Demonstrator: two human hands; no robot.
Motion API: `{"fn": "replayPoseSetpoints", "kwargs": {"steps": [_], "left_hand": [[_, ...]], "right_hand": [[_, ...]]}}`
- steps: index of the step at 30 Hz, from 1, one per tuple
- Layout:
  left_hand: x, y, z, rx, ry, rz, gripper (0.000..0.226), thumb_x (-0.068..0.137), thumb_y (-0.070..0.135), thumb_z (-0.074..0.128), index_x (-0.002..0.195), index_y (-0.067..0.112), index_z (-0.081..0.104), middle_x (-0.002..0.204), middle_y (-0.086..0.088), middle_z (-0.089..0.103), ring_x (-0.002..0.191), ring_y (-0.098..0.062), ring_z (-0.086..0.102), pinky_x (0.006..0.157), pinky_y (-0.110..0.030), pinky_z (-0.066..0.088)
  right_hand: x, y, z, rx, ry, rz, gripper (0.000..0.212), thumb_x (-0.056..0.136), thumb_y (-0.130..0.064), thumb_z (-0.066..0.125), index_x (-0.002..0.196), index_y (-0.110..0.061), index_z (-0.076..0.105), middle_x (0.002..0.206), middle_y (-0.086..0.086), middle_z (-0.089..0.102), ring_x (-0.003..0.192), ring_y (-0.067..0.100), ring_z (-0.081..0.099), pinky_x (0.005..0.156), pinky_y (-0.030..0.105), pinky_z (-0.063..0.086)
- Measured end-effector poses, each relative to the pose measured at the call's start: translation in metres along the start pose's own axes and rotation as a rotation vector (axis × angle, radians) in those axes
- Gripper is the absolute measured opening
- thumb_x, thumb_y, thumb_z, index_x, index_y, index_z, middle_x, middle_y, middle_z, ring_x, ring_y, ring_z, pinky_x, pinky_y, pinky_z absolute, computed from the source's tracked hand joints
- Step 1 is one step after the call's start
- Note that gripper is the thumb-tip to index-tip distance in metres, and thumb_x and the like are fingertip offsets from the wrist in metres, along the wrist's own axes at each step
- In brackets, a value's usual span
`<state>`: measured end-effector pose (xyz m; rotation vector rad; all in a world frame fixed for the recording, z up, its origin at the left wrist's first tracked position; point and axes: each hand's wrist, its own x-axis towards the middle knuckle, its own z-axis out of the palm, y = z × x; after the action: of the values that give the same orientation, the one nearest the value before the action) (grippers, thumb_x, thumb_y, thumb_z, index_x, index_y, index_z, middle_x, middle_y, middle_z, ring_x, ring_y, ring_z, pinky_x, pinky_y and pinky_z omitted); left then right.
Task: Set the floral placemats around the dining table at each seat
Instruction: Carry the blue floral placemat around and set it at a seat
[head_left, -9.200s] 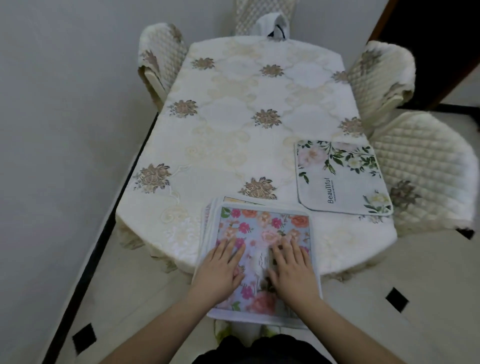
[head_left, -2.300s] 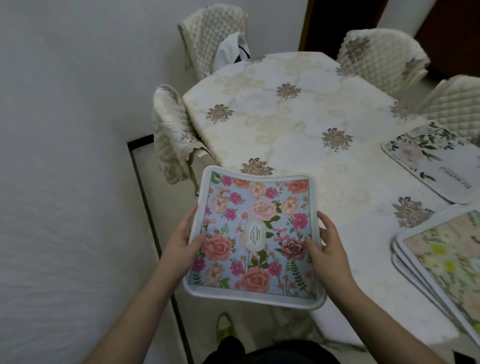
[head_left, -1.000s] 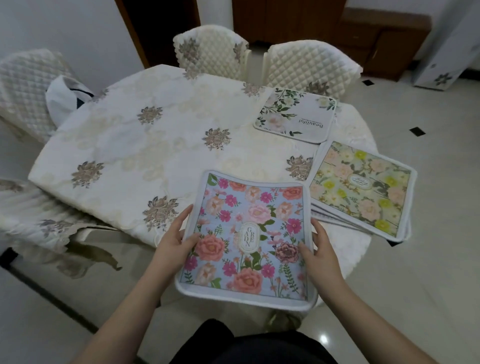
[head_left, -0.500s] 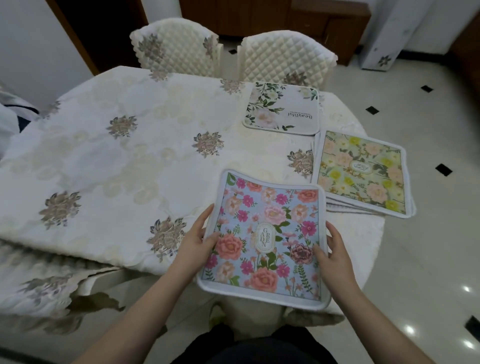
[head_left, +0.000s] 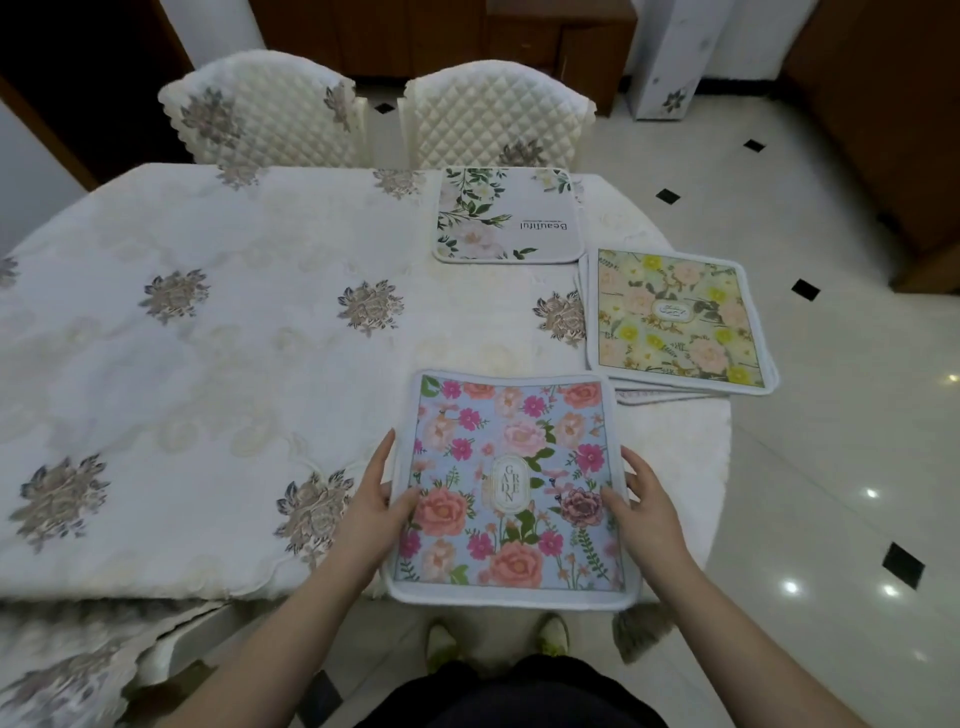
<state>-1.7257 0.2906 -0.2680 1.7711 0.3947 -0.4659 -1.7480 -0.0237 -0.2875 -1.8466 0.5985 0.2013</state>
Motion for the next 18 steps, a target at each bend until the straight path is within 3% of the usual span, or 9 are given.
{"fn": "replayPoseSetpoints", "kwargs": {"steps": [3, 5, 9, 13, 16, 18], "left_hand": [[0.006, -0.010, 0.009, 0.019, -0.001, -0.067, 0.069, 0.095, 0.018, 0.063, 0.150, 0.041, 0.026, 0.094, 0.001, 0.077, 0.075, -0.018, 0.076, 0.062, -0.038, 0.062], [0.011, -0.016, 0.014, 0.023, -0.001, -0.095, 0.061, 0.094, 0.018, 0.065, 0.146, 0.031, 0.037, 0.090, 0.000, 0.078, 0.075, -0.020, 0.076, 0.066, -0.044, 0.062], [0.022, -0.019, 0.017, 0.059, 0.059, -0.097, 0.055, 0.092, 0.018, 0.067, 0.142, 0.024, 0.043, 0.087, 0.003, 0.077, 0.073, -0.017, 0.075, 0.067, -0.043, 0.062], [0.035, -0.021, 0.019, 0.120, 0.117, -0.098, 0.042, 0.098, 0.026, 0.058, 0.138, 0.025, 0.047, 0.096, 0.000, 0.076, 0.077, -0.019, 0.075, 0.071, -0.043, 0.061], [0.045, -0.019, 0.020, 0.294, 0.166, -0.036, 0.028, 0.104, 0.027, 0.045, 0.125, 0.018, 0.060, 0.091, 0.008, 0.070, 0.086, -0.020, 0.070, 0.071, -0.034, 0.055], [0.052, -0.017, 0.020, 0.368, 0.198, -0.004, 0.028, 0.103, 0.025, 0.047, 0.115, 0.011, 0.069, 0.088, 0.006, 0.069, 0.088, -0.023, 0.067, 0.076, -0.036, 0.054]], "right_hand": [[0.010, 0.007, 0.001, -0.020, -0.017, 0.020, 0.039, 0.097, -0.016, 0.057, 0.131, -0.029, 0.046, 0.116, -0.002, 0.061, 0.082, -0.003, 0.060, 0.051, 0.011, 0.049], [0.015, 0.012, 0.003, -0.052, -0.031, 0.033, 0.041, 0.097, -0.015, 0.056, 0.134, -0.028, 0.046, 0.113, -0.003, 0.061, 0.080, -0.004, 0.059, 0.050, 0.011, 0.047], [0.025, 0.020, 0.006, -0.148, -0.029, 0.031, 0.042, 0.097, -0.018, 0.055, 0.138, -0.024, 0.046, 0.120, 0.001, 0.063, 0.082, -0.002, 0.059, 0.059, 0.016, 0.046], [0.036, 0.023, 0.004, -0.259, -0.003, -0.029, 0.038, 0.099, -0.017, 0.051, 0.136, -0.021, 0.051, 0.120, 0.002, 0.065, 0.095, 0.014, 0.064, 0.073, 0.024, 0.053], [0.044, 0.025, 0.003, -0.384, 0.027, -0.099, 0.032, 0.099, -0.017, 0.048, 0.130, -0.020, 0.056, 0.111, 0.005, 0.059, 0.087, 0.014, 0.057, 0.074, 0.026, 0.045], [0.048, 0.027, 0.005, -0.401, 0.066, -0.098, 0.032, 0.100, -0.018, 0.046, 0.130, -0.017, 0.056, 0.109, 0.004, 0.052, 0.084, 0.013, 0.052, 0.076, 0.024, 0.041]]}}
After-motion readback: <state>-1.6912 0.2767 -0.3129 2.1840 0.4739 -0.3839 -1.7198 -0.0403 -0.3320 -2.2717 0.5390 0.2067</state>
